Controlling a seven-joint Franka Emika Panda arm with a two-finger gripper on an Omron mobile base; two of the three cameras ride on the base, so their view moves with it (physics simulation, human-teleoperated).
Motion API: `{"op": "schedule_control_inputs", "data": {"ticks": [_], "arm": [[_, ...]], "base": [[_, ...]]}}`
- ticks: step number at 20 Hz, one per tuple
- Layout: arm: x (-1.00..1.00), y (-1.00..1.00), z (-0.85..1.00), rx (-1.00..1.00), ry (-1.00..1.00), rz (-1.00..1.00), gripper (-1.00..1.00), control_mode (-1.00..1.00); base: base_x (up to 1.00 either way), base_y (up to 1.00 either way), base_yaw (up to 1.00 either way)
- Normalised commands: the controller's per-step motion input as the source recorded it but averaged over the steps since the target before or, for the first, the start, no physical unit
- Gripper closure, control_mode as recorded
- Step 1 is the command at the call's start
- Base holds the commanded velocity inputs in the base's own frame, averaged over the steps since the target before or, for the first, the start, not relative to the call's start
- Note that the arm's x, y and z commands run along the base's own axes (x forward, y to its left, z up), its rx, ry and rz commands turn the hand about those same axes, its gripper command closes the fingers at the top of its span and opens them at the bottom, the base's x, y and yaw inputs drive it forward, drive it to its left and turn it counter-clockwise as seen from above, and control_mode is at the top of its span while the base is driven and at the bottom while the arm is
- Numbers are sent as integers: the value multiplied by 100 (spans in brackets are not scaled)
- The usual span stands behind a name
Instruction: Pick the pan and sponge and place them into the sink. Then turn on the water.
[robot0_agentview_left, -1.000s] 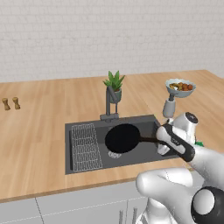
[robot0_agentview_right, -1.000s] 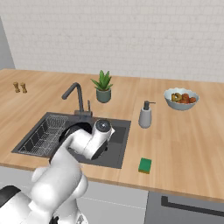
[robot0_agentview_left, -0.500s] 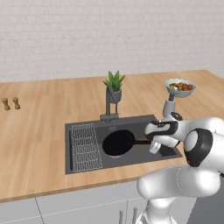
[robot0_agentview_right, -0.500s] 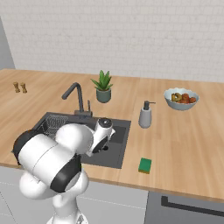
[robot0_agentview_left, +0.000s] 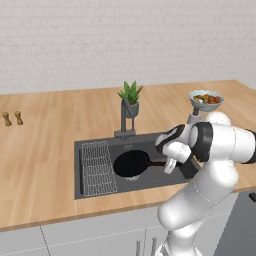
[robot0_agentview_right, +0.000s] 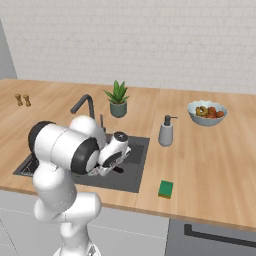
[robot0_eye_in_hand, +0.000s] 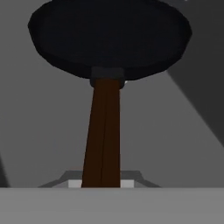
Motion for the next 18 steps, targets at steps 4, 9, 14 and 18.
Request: {"op": "schedule_control_inputs", "data": {"ticks": [4, 9, 14, 18], "arm": [[26, 13, -50, 0, 0, 0, 100, -100], [19, 12, -37, 0, 0, 1, 100, -100], [-20, 16, -32, 0, 0, 7, 100, -100], [-9, 13, -24, 0, 0, 3, 100, -100]], "base": [[0, 0, 0], [0, 0, 0], [0, 0, 0], [0, 0, 0]]}}
